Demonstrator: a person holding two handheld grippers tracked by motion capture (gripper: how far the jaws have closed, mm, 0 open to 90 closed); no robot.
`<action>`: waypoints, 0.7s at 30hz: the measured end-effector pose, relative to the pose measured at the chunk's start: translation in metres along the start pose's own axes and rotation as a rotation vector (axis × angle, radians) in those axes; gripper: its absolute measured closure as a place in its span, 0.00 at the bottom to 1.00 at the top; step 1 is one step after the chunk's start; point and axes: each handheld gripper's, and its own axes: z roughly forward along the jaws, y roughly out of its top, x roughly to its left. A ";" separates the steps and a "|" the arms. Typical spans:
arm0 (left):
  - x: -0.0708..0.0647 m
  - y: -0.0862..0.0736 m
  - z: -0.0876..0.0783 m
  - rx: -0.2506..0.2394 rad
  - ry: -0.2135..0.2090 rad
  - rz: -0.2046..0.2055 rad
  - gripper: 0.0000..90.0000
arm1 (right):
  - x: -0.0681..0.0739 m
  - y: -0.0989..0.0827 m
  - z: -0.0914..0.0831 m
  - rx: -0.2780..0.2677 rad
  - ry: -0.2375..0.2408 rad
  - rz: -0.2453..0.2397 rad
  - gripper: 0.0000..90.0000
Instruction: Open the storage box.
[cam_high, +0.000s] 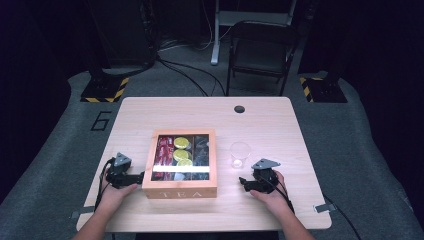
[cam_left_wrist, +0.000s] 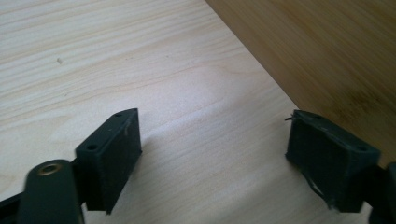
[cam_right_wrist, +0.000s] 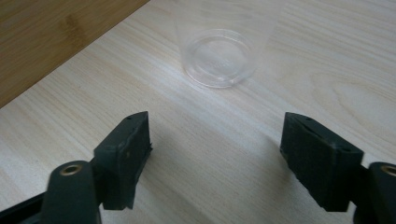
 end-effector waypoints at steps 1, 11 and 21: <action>0.000 0.000 -0.001 -0.002 0.006 -0.005 0.23 | 0.000 0.001 0.000 -0.006 0.001 0.007 0.32; 0.007 0.007 -0.016 0.036 -0.060 -0.108 0.45 | 0.002 0.008 -0.013 0.061 0.058 0.025 0.56; 0.005 0.010 -0.034 -0.019 -0.080 -0.130 0.47 | 0.022 0.029 -0.037 0.027 0.093 -0.054 0.64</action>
